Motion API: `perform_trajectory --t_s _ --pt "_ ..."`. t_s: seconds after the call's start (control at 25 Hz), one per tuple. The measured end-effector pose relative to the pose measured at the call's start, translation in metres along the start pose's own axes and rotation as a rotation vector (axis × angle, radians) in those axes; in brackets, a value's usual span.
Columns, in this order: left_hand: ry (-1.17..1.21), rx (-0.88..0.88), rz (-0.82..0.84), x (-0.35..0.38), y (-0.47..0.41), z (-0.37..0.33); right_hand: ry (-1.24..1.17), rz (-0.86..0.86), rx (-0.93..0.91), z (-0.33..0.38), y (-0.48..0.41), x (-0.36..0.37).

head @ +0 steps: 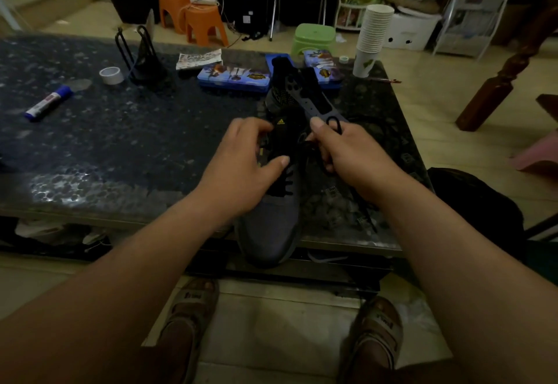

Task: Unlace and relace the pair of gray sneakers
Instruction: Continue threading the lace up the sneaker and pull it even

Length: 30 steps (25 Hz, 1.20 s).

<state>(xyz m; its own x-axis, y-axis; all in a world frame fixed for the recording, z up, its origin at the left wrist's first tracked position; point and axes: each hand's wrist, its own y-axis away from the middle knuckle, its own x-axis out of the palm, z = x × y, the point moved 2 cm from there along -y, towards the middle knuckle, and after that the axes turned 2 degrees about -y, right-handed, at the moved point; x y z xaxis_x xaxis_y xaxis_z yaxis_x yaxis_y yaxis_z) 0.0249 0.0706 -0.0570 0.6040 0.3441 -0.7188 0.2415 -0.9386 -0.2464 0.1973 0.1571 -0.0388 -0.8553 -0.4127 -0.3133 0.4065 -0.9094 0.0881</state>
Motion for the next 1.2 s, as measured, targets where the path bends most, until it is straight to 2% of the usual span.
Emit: perform_trajectory --t_s 0.08,0.16,0.24,0.44,0.52,0.64,0.72,0.76,0.8,0.84,0.92,1.04,1.2 --pt "0.210 0.102 0.110 0.006 -0.008 -0.023 -0.050 0.011 -0.067 0.017 0.005 -0.001" --pt "0.305 0.077 0.233 0.010 -0.016 -0.036 -0.137 -0.013 -0.101 0.027 0.006 -0.007" --pt "0.337 0.028 0.281 0.004 -0.022 -0.034 -0.193 -0.081 -0.069 0.025 0.002 -0.018" --pt "0.409 -0.182 0.177 -0.049 -0.022 0.005 -0.007 -0.183 0.063 0.004 -0.012 -0.024" --pt "0.258 -0.273 0.143 -0.061 -0.020 0.022 0.117 -0.220 0.027 0.004 -0.017 -0.021" --pt "-0.145 -0.352 0.179 -0.053 -0.019 0.040 0.214 -0.200 -0.005 0.009 -0.015 -0.011" --pt "-0.290 -0.239 0.042 -0.043 -0.019 0.031 0.216 -0.139 -0.003 0.016 -0.012 -0.002" --pt "-0.242 -0.110 -0.039 -0.038 -0.019 0.016 0.245 -0.099 -0.034 0.020 -0.011 0.002" --pt "-0.093 -0.014 -0.079 -0.033 -0.018 0.000 0.301 -0.059 -0.089 0.024 -0.012 0.008" --pt "0.097 0.006 -0.052 -0.027 -0.019 -0.016 0.345 -0.038 -0.148 0.029 -0.012 0.014" --pt "0.371 -0.080 0.106 -0.010 -0.020 -0.038 0.325 -0.030 -0.228 0.034 -0.013 0.024" --pt "0.388 -0.213 0.168 -0.003 -0.025 -0.031 0.232 -0.033 -0.217 0.033 -0.017 0.028" --pt "0.455 -0.249 0.201 -0.011 -0.031 -0.016 0.061 -0.050 -0.095 0.026 -0.024 0.020"
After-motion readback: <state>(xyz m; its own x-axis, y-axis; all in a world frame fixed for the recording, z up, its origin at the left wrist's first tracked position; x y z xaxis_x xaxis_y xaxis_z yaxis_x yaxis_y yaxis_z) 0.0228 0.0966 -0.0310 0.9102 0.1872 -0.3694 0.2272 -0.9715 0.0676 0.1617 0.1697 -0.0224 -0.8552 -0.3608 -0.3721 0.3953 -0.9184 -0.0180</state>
